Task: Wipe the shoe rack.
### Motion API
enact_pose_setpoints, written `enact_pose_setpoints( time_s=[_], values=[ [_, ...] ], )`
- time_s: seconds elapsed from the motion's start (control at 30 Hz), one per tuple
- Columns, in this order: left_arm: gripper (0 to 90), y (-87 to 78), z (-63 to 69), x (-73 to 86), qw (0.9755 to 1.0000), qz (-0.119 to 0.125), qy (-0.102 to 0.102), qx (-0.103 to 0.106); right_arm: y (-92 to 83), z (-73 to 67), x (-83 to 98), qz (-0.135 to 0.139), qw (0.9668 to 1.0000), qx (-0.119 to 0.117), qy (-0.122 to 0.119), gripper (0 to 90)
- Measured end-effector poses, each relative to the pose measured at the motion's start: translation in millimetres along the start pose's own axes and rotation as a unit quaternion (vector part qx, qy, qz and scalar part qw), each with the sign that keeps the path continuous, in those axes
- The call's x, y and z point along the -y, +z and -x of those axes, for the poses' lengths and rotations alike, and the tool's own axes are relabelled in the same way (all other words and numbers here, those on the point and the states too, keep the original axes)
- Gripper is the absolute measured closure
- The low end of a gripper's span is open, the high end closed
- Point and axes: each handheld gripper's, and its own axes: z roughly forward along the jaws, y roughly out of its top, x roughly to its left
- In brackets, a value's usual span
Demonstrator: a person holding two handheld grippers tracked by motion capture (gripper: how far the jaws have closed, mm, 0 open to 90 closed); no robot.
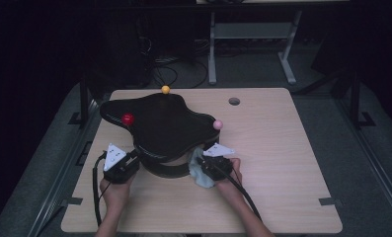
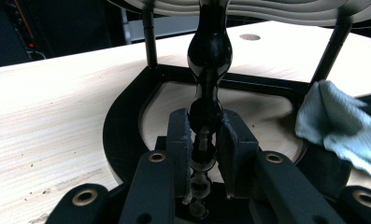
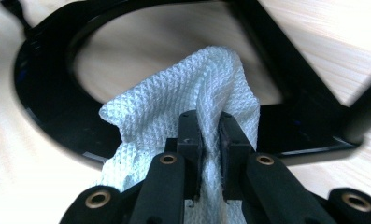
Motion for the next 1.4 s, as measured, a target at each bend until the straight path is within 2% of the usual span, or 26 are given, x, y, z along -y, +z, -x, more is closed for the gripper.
enact_pose_setpoints(
  time_s=[0.07,0.13,0.23,0.3,0.43,0.5,0.63,0.7,0.83,0.93,1.13,1.2,1.3,1.4],
  values=[
    [75.7,0.1,-0.1,-0.1,1.0,0.0,0.0,-0.001,0.0,0.4,0.5,0.001,1.0,0.0,0.005,81.3],
    [75.7,0.3,-0.6,-0.2,1.0,-0.001,-0.001,-0.002,0.5,-6.3,0.9,0.001,0.9999,-0.012,-0.004,81.3],
    [75.7,0.0,-0.7,-0.2,1.0,-0.001,-0.002,-0.002,0.4,-9.1,0.7,0.001,0.9998,-0.016,-0.016,81.2],
    [75.7,0.0,-0.9,-0.2,1.0,-0.002,-0.003,-0.001,-0.3,-3.4,0.7,0.001,0.9999,-0.006,-0.015,81.2],
    [75.7,0.4,-1.1,-0.1,1.0,-0.001,-0.004,0.0,-2.5,12.1,2.1,0.004,0.9998,0.014,0.012,81.2],
    [75.7,0.5,-1.4,0.0,1.0,0.0,-0.004,0.001,-2.6,13.6,2.3,0.004,0.9997,0.015,0.018,81.3],
    [75.7,0.4,-1.7,0.0,1.0,0.0,-0.004,0.002,-1.9,1.6,2.1,0.002,1.0,0.003,-0.004,81.3],
    [75.7,0.3,-1.6,0.0,1.0,-0.001,-0.004,0.002,-1.6,0.2,1.3,0.0,0.9999,0.004,-0.013,81.2],
    [75.7,0.3,-1.9,0.0,1.0,-0.001,-0.005,0.003,-2.1,15.7,1.9,0.004,0.9998,0.019,0.011,81.2],
    [75.7,0.6,-2.0,0.0,1.0,0.0,-0.005,0.003,-2.9,23.1,0.3,-0.002,0.9995,0.029,0.016,81.2],
    [75.7,0.6,-2.5,0.0,1.0,-0.001,-0.006,0.005,-2.5,13.5,0.6,-0.001,0.9999,0.017,-0.003,81.1],
    [75.7,0.4,-2.7,-0.1,1.0,-0.001,-0.006,0.006,-2.5,19.1,0.5,-0.001,0.9997,0.025,-0.002,80.8],
    [75.7,0.5,-2.7,0.0,1.0,-0.001,-0.007,0.006,-3.2,32.4,0.4,-0.004,0.999,0.037,0.024,80.7],
    [75.6,0.7,-3.0,0.2,1.0,0.0,-0.006,0.007,-4.0,29.6,1.3,-0.005,0.9991,0.034,0.023,81.1]
  ],
)
